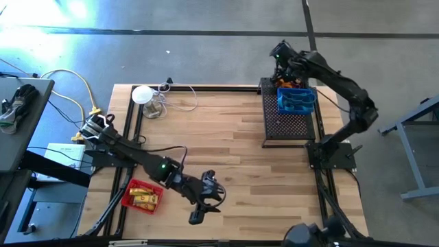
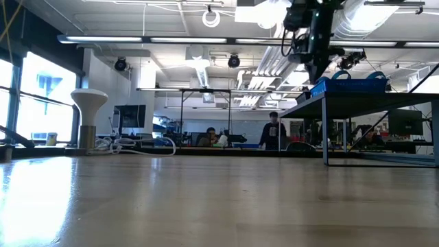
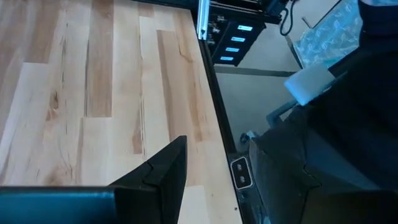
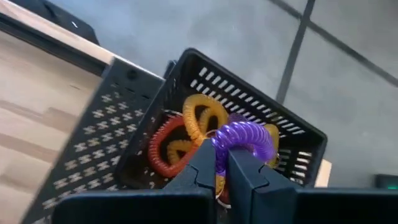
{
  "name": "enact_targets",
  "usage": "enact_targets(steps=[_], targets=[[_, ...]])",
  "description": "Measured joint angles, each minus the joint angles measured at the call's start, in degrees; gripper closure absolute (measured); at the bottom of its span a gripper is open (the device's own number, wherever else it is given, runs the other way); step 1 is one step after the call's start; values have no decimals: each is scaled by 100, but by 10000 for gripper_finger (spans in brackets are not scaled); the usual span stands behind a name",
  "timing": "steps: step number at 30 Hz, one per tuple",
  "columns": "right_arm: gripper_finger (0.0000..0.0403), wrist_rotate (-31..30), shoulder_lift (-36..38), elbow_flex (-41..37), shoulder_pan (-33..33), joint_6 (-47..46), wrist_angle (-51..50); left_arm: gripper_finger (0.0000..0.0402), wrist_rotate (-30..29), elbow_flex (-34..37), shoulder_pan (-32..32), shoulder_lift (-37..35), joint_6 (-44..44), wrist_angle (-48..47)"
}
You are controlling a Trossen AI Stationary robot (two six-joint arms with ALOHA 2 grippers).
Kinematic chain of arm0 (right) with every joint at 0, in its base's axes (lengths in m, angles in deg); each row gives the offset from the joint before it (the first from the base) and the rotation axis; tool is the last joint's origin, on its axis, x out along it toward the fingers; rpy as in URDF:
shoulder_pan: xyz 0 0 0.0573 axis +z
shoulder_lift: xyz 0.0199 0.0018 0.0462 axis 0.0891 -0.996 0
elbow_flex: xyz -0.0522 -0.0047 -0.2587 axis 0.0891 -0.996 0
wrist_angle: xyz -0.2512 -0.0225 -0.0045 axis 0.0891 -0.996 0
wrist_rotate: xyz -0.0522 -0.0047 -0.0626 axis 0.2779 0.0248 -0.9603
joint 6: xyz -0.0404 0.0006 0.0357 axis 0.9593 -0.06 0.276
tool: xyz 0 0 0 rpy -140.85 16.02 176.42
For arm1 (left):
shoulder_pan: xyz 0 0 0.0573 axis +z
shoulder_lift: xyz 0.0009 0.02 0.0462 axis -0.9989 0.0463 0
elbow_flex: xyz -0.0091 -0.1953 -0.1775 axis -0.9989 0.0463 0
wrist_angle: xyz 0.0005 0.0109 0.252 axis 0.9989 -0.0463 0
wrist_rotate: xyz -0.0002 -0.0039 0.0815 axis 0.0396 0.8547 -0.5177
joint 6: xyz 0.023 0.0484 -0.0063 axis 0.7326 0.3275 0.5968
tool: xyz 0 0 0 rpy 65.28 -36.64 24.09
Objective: Pick & Place Office Desk Supplies
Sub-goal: Put the purple wrist coil keychain into the black bin on the shelf, then put the red bin on the shelf
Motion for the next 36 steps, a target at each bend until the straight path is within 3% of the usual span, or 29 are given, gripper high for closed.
enact_targets(steps=[9,18,22,26,29,33,36], targets=[[359,130,-219,0,-125,271,275,232,-293,0,-112,78,-115,43],[266,147,-165,0,-125,280,201,232,-485,4,-108,208,-327,25],[229,-186,-121,0,54,856,242,232,-479,2,-135,260,-724,78],[202,-939,205,0,484,1599,423,232,-226,4,-136,289,-1373,74],[190,-1168,567,0,1006,2093,625,232,4,4,-164,295,-1769,67],[182,-970,1077,0,1857,2174,1382,232,711,4,-268,295,-2593,66],[182,-275,1390,0,2441,1856,1867,232,1051,3,-427,295,-3317,7]])
